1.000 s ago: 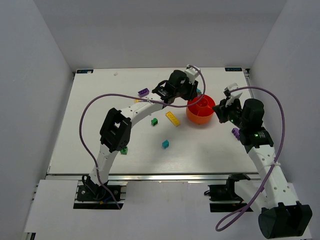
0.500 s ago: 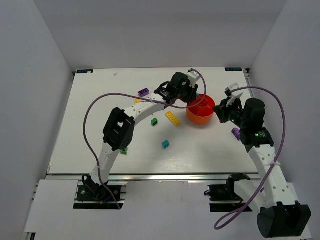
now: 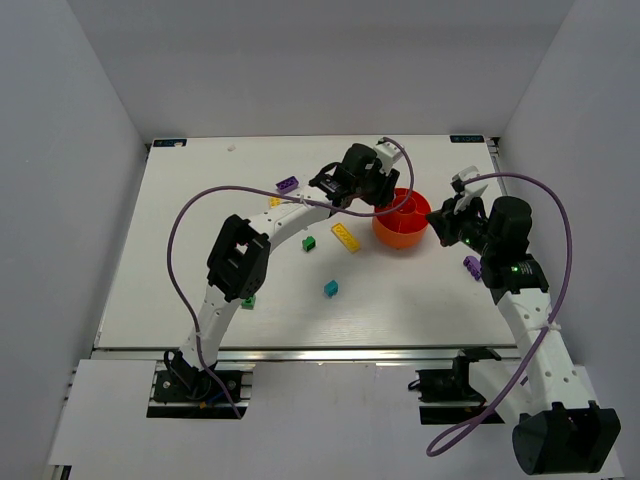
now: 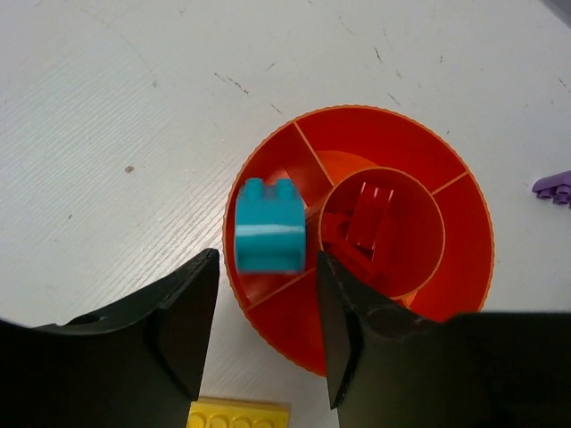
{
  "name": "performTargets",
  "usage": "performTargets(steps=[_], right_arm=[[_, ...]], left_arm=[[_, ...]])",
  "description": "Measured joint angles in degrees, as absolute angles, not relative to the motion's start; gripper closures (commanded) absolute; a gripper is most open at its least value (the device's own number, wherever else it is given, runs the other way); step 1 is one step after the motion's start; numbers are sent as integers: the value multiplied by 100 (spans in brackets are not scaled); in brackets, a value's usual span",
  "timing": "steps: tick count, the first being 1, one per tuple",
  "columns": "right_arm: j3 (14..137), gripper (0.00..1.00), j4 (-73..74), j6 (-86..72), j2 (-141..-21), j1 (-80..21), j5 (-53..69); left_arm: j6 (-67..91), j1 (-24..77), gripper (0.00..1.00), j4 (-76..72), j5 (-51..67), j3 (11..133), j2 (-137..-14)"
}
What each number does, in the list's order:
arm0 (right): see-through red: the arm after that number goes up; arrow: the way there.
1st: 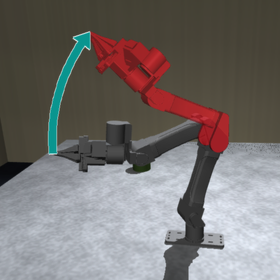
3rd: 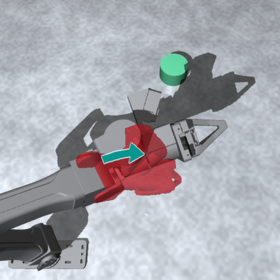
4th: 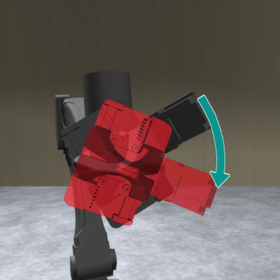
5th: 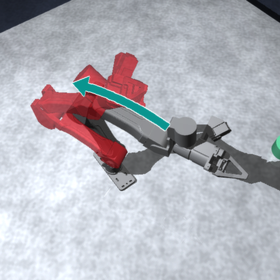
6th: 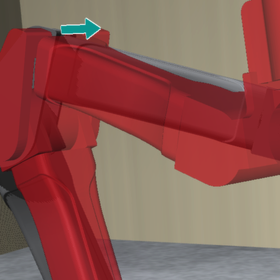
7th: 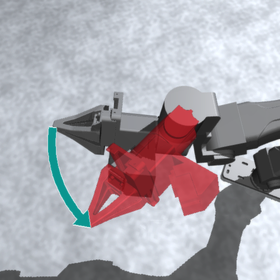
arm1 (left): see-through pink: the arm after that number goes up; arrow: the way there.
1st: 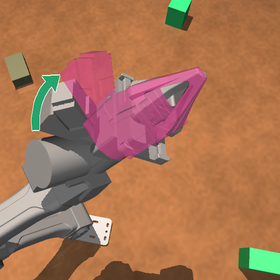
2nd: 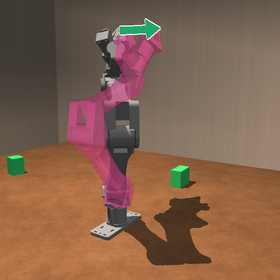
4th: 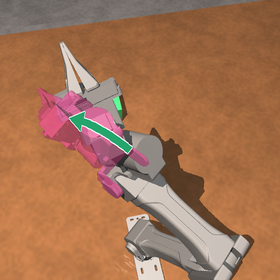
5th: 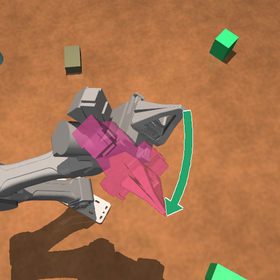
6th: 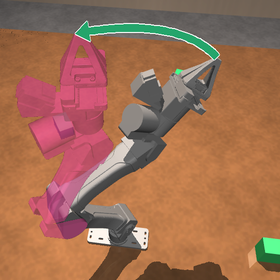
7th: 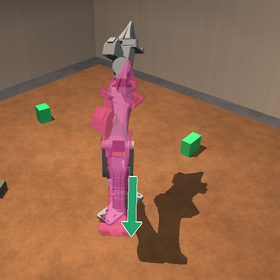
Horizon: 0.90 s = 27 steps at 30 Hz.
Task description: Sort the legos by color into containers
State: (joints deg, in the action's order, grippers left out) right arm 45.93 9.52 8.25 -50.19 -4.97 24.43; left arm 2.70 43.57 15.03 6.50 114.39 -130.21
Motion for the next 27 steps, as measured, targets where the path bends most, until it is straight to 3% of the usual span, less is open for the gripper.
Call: performTargets(steps=[7,10,11,12,13,15,16,17,18,21,22,23,25,27], right_arm=[[4593,100,954,825,-5030,-460,2497],[4593,97,954,834,-5030,-423,2550],[4589,92,954,854,-5030,-412,2582],[4582,85,952,893,-5030,-405,2630],[4567,68,952,928,-5030,-395,2689],[4519,48,985,1116,-5030,-370,2930],[4506,34,1037,1205,-5037,-364,3037],[4491,29,1066,1326,-5048,-349,3194],[4477,25,1090,1479,-5061,-344,3361],[4431,18,1234,1883,-5100,-338,3776],[4423,18,1313,2043,-5127,-338,3900],[4421,18,1382,2182,-5162,-338,4005],[4416,18,1492,2425,-5234,-340,4163],[4414,19,1608,2646,-5304,-340,4281]], left_arm=[[276,4357,41,1544,666,11537,-13021],[283,4357,47,1527,663,11603,-13021],[294,4357,51,1505,663,11609,-13021],[303,4357,65,1490,661,11609,-13017],[353,4357,75,1496,657,11609,-13004],[368,4357,95,1503,635,11587,-12934],[397,4357,97,1511,633,11539,-12846],[388,4357,97,1476,628,11413,-12700],[403,4351,96,1459,628,11227,-12484],[462,4322,75,1435,631,10141,-11347],[478,4322,51,1404,633,9719,-10886],[482,4322,41,1433,635,9255,-10333],[530,4318,27,1415,617,8495,-9321],[578,4307,23,1376,530,7669,-8285]])
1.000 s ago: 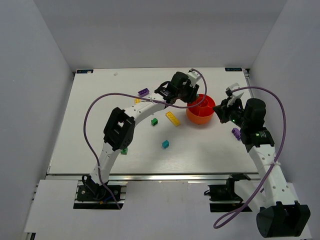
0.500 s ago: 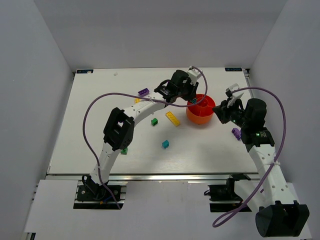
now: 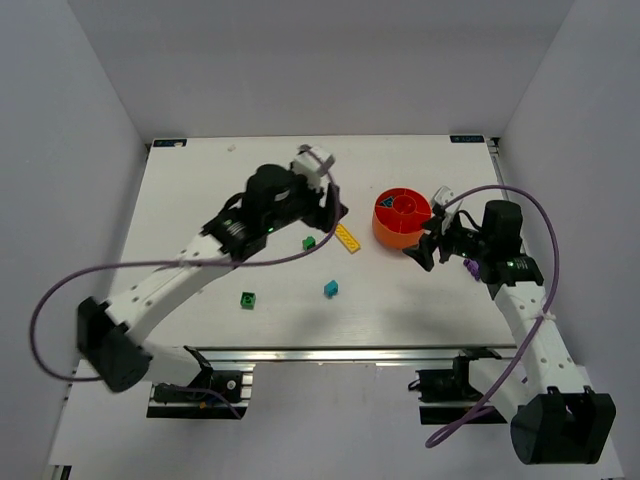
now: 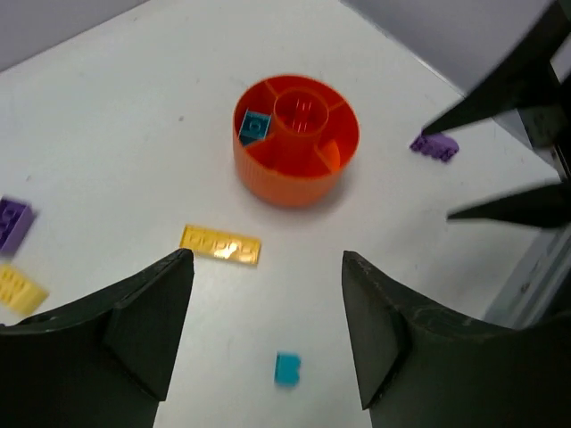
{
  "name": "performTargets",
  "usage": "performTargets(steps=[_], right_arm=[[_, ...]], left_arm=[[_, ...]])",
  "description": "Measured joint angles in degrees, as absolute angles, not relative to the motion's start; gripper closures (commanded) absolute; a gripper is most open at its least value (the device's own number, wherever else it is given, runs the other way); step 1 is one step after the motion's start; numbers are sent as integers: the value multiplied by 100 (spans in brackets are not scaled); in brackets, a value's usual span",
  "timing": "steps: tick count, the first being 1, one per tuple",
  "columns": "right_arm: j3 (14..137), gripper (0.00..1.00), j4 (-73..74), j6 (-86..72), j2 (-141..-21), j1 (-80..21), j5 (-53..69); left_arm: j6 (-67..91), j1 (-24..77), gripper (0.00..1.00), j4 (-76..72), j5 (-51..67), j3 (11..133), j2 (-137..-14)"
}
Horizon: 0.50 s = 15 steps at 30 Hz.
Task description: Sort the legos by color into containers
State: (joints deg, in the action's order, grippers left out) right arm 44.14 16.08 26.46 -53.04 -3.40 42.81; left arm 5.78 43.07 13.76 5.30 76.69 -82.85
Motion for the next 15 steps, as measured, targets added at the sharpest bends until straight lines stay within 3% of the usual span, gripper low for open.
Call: performTargets(steps=[6,15], right_arm=[[4447,24,1977,3133,-5623,-357,4191],[4567,23,2294,3326,-5863,-360,3503]], left_arm=[[604,4307,12,1662,32,5732,-5913],[552,4296,9,1944,-587,4265,-4473]])
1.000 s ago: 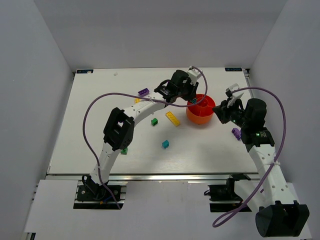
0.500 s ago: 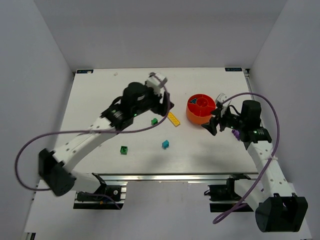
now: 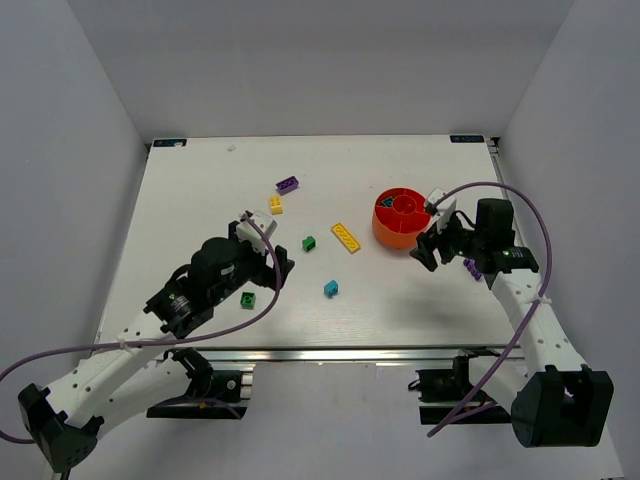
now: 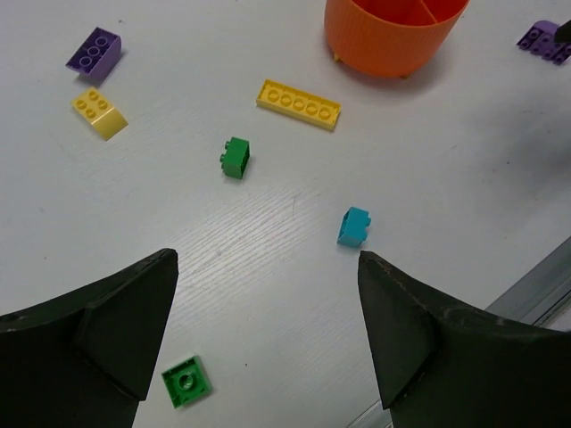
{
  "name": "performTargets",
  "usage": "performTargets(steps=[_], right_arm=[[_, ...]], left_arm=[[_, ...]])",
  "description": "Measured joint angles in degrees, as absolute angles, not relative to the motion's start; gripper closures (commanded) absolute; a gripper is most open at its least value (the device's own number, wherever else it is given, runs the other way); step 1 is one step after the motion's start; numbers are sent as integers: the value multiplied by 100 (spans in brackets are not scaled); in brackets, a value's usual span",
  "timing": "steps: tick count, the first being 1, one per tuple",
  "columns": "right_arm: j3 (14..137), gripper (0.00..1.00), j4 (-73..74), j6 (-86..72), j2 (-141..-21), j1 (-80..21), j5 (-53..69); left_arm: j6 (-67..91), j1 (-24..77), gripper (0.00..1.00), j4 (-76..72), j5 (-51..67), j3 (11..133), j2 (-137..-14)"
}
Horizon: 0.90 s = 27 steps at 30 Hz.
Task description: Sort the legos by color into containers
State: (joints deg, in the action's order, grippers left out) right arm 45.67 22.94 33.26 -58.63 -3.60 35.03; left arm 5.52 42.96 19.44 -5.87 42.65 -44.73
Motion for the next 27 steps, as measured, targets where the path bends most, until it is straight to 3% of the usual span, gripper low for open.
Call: performTargets(steps=[6,9,15,20,24,27], right_arm=[[4718,28,2268,2580,-6005,-309,2512],[4759,42,2231,2139,-6095,-174,1975],[4786,46,2274,1457,-6180,399,1256],[4908,31,2397,1356,-6416,746,1210],[4930,12,2480,1461,-6514,921,1385],[4995,11,2582,1616,-6674,1033,1522]], left_arm=[[519,4296,9,1970,-722,3968,-4171],[517,4296,8,1973,-733,3907,-4023],[513,4296,8,1973,-766,3905,-3948],[506,4296,8,1970,-819,3903,-3865],[495,4296,8,1973,-856,3903,-3811],[493,4296,8,1973,-869,3898,-3806]])
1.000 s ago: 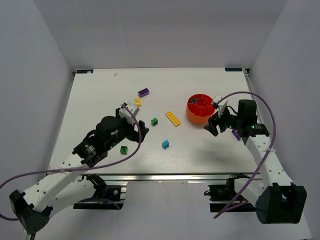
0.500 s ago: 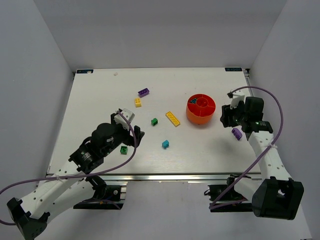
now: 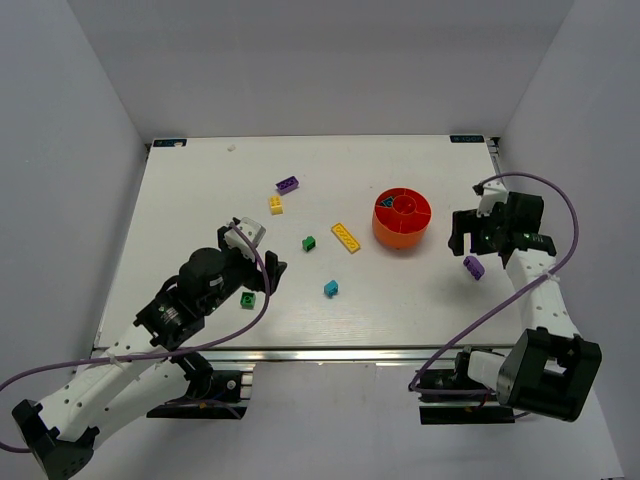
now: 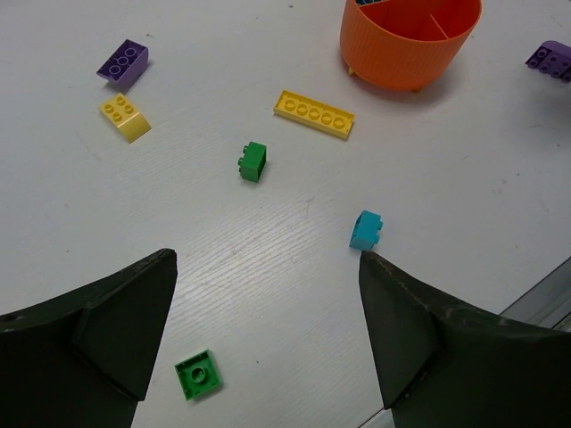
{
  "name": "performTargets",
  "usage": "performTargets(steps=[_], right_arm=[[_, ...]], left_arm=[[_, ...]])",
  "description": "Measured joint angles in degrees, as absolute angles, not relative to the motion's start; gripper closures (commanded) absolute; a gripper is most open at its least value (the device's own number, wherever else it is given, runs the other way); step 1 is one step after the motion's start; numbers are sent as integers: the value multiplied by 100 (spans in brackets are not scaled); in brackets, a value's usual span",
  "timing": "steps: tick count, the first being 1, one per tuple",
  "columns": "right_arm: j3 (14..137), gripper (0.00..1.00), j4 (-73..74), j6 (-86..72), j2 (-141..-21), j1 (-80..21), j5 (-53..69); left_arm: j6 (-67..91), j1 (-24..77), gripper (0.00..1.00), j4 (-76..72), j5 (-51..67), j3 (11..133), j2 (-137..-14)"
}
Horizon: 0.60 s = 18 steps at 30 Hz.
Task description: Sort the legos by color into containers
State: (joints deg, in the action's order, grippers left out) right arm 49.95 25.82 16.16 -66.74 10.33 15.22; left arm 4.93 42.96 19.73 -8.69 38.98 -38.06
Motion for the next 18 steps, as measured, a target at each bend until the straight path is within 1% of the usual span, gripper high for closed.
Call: performTargets(steps=[8,15,18], right_arm=[[5181,11,2867,2141,-7004,1378,1737],[5378,11,2982,2626,-7301,1485,1817],[5433,13,3037,2834,-7535,1498,1817]], left_arm=[[491,4296,7,1973,-910,3892,-3809],[489,4298,7,1973,-926,3883,-3826],[489,4298,7,1975,-926,3883,-3857]])
